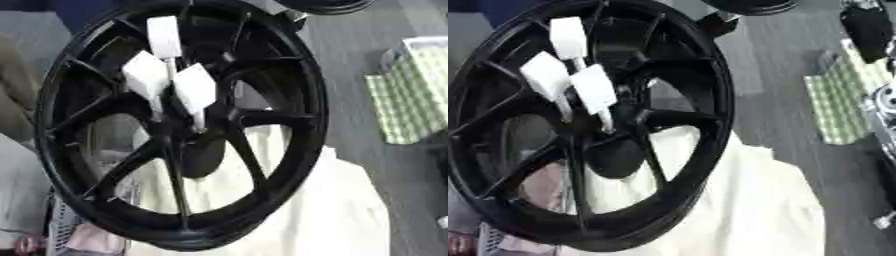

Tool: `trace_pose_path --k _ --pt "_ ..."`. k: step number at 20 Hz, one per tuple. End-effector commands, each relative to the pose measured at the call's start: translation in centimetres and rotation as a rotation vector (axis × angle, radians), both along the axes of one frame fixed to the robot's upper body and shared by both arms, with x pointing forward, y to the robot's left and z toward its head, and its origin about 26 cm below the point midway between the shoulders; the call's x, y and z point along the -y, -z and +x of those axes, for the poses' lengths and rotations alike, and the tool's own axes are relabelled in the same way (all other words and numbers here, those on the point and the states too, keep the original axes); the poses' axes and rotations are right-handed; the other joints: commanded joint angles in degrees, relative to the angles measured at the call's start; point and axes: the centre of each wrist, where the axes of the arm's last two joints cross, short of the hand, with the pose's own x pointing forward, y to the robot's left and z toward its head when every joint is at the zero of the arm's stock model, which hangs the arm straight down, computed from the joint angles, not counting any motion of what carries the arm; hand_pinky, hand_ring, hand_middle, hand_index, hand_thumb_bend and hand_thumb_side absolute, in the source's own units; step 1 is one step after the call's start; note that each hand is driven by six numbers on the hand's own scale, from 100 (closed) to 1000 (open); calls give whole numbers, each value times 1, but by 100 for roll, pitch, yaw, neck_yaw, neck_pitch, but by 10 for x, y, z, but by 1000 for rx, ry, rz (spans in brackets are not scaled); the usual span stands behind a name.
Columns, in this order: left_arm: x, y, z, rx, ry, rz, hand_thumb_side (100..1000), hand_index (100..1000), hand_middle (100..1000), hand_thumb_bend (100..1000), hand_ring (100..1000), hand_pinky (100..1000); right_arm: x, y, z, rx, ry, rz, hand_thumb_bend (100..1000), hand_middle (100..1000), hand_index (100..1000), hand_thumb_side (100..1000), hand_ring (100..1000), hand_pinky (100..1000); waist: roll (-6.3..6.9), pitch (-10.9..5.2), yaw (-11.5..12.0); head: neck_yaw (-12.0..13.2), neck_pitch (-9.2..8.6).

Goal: Pull the pin out of the wheel hub.

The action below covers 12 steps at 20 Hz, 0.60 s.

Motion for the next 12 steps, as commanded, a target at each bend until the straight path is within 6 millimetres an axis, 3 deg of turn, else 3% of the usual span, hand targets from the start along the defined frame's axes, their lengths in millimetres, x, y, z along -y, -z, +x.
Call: trace_pose_path --k 1,12 --pt "-5 -8 -6 28 -17 3 100 848 684 224 684 772 0 -10 -3 34 0 -18 100 585 734 523 542 649 -4 -189 0 -7 -12" --pt "-2 0 -5 6 -14 33 134 855 684 246 663 768 0 -10 -3 36 2 -19 100 585 734 523 542 649 11 -199 2 -9 -23"
